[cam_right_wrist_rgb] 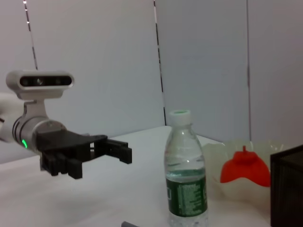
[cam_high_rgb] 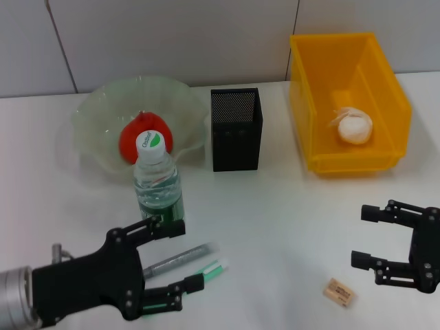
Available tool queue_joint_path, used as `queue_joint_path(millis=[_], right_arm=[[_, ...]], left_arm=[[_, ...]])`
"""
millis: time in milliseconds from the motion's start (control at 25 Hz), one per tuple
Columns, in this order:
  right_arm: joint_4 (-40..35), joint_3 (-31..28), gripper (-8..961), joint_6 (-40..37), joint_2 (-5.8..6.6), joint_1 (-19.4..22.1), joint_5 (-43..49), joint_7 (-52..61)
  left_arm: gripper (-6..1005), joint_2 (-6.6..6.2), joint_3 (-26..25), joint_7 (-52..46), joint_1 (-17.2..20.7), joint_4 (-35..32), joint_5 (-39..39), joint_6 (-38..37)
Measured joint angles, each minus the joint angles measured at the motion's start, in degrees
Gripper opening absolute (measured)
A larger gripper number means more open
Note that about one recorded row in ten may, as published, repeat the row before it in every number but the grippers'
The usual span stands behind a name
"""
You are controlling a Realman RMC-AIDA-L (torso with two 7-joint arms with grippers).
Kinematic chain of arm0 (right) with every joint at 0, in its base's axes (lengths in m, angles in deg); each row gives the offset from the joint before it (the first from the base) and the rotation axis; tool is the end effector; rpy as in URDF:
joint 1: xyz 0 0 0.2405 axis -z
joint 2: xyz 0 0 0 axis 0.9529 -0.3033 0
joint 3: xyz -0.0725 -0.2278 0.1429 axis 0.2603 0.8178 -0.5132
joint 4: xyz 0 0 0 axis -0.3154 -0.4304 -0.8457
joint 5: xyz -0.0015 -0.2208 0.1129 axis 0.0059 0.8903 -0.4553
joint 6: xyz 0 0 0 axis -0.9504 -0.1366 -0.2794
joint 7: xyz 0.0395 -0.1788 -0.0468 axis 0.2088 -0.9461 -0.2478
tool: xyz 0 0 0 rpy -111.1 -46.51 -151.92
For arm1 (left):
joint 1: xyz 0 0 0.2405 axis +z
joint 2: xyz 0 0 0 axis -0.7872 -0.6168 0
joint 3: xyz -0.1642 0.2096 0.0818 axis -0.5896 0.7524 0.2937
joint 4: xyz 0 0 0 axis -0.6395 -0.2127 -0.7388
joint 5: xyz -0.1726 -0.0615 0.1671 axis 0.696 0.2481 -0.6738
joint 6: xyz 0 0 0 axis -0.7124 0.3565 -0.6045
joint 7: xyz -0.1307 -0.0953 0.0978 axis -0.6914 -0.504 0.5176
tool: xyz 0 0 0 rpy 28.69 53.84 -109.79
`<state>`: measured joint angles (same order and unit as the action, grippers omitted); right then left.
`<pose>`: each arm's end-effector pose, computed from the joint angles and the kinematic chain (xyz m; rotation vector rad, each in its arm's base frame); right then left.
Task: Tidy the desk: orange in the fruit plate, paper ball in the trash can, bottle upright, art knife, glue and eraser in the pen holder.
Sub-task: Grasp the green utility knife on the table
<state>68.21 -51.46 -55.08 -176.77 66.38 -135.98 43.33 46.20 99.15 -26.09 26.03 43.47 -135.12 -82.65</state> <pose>0.3405 0.2801 0.0121 -2.5872 0.4095 0.7465 -0.2719 0.3055 -0.0915 -2.7794 -0.2597 -1.0932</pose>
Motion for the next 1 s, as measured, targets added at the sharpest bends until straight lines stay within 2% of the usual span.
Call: queue_joint_path(millis=[160, 200, 320, 440, 560, 600, 640, 680, 720, 760, 880, 1000], right_arm=[[-0.21, -1.59, 779, -0.42, -0.05, -0.05, 0.13, -0.01], [-0.23, -2.39, 779, -0.58, -0.27, 0.04, 0.17, -0.02], [-0.39, -3.04, 779, -0.63, -0.45, 0.20, 0.19, -0.08], [-1.29, -3.63, 779, -0.64, -0.48, 0.36, 0.21, -0.61], [-2.50, -4.13, 779, -0.65, -0.57, 0.29, 0.21, -1.38], [-2.86, -4.26, 779, -0.65, -0.62, 0.21, 0.23, -1.67], [-3.12, -4.32, 779, -0.64, -0.65, 0.13, 0.25, -1.84], [-3.34, -4.36, 779, -0.62, -0.67, 0.04, 0.26, -2.03], [-3.44, -4.38, 779, -0.61, -0.68, 0.00, 0.27, -2.12], [-3.44, -4.38, 779, -0.61, -0.68, 0.00, 0.27, -2.12], [-3.18, -4.38, 778, -0.63, -0.57, 0.05, 0.29, -2.14], [-2.96, -4.39, 778, -0.64, -0.18, 0.13, 0.66, -2.15]], left_arm=[[815, 0.02, 2.12, -4.39, -0.57, -4.31, 1.13, 0.07], [815, 0.03, 4.35, -7.11, -0.17, -8.11, 3.14, 0.30], [815, 0.03, 7.29, -8.53, 1.02, -11.71, 5.89, 0.86], [785, 0.05, 14.72, -10.26, 4.77, -19.43, 12.92, 3.79], [756, -0.04, 25.04, -15.36, 10.78, -32.91, 18.51, 12.49], [756, -0.39, 31.40, -22.05, 14.56, -43.64, 17.59, 20.52], [756, -0.39, 31.40, -22.05, 14.56, -43.64, 17.59, 20.52], [756, -0.49, 33.58, -27.36, 15.81, -49.09, 14.93, 23.78], [756, -0.58, 35.70, -37.81, 17.08, -58.11, 7.78, 26.99], [757, -0.58, 35.70, -37.81, 17.08, -58.11, 7.78, 26.99], [757, -0.52, 36.65, -51.95, 17.15, -66.76, -2.69, 25.84], [757, -0.52, 38.78, -61.21, 16.71, -71.78, -8.72, 23.44]])
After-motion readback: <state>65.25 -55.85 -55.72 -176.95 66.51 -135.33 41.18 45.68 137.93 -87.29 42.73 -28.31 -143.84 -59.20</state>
